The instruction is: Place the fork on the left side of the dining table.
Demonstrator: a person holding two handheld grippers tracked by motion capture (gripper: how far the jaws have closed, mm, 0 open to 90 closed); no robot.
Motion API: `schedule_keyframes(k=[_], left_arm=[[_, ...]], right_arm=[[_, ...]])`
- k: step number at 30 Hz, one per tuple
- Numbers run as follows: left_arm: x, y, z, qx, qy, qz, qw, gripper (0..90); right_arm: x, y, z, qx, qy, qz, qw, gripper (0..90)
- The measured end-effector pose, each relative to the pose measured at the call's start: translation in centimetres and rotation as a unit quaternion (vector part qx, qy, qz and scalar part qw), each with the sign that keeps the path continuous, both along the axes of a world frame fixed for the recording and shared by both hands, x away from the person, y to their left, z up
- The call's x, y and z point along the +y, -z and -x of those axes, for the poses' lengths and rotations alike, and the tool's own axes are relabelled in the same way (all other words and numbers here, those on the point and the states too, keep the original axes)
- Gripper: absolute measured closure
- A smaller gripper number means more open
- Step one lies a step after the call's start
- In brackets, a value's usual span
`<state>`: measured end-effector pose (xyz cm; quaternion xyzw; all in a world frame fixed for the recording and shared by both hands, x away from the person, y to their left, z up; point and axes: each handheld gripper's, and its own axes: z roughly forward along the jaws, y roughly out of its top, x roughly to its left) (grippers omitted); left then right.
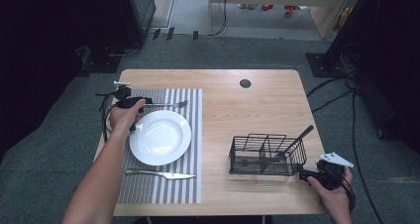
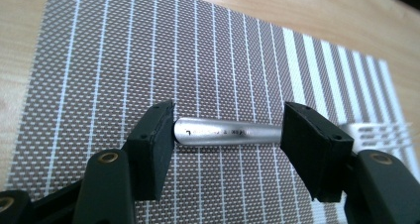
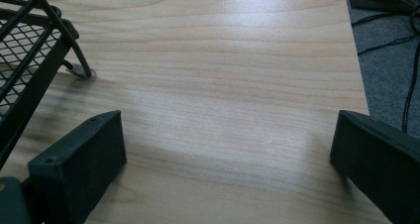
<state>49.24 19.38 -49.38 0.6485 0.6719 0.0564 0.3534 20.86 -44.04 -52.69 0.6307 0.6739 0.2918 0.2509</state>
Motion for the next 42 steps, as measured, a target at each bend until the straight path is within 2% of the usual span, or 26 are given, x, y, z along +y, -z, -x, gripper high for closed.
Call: schedule_keyframes(k=[7,10,12,17,19,20,22,25,28,29,31,34,35,42], left_arm=[[-0.6,-0.2,-0.1,0.002,0.017,-0.024,0.9996,33.9],[-0.7,-0.2,-0.1,0.002,0.02,-0.026,0.9995,32.5],[-0.7,-0.3,-0.1,0.005,0.025,-0.041,0.9988,32.5],[-0.5,-0.7,-0.1,0.002,0.026,-0.043,0.9987,29.7],[-0.3,-0.9,-0.1,0.001,0.023,-0.039,0.999,25.5],[-0.2,-1.2,0.0,-0.003,0.014,-0.032,0.9994,24.8],[-0.2,-1.3,0.1,-0.009,0.009,-0.033,0.9994,22.6],[-0.3,-1.7,0.6,-0.024,0.003,-0.044,0.9987,21.8],[-0.4,-2.1,0.9,-0.029,0.0,-0.061,0.9977,19.7],[-0.3,-2.2,1.3,-0.03,-0.006,-0.082,0.9962,18.5],[-0.2,-2.2,1.4,-0.03,-0.008,-0.079,0.9964,18.6],[0.3,-2.4,1.7,-0.032,-0.011,-0.04,0.9986,18.6],[0.4,-2.4,1.9,-0.036,-0.011,-0.034,0.9987,18.6],[0.6,-3.2,2.7,-0.05,-0.01,-0.025,0.9984,18.6]], right_arm=[[0.0,0.0,0.0,0.0,0.0,0.0,1.0,0.6],[0.0,0.0,0.0,0.0,0.0,0.0,1.0,0.6],[0.0,0.0,0.0,0.0,0.0,0.0,1.0,0.6],[0.0,0.0,0.0,0.0,0.0,0.0,1.0,0.6],[0.0,0.0,0.0,0.0,0.0,0.0,1.0,0.6],[0.0,0.0,0.0,0.0,0.0,0.001,1.0,0.6],[0.0,0.0,0.0,0.0,0.0,0.0,1.0,0.6],[0.0,0.0,0.0,0.0,0.0,0.0,1.0,0.6],[0.0,0.0,0.0,0.0,0.0,0.0,1.0,0.6],[0.0,0.0,0.0,0.0,0.0,0.0,1.0,0.6],[0.0,0.0,0.0,0.0,0.0,0.001,1.0,0.6],[0.0,0.0,0.0,0.0,-0.001,0.001,1.0,0.6],[0.0,0.0,0.0,0.0,-0.001,0.001,1.0,0.6],[0.0,0.0,0.0,0.0,0.0,0.0,1.0,0.6]])
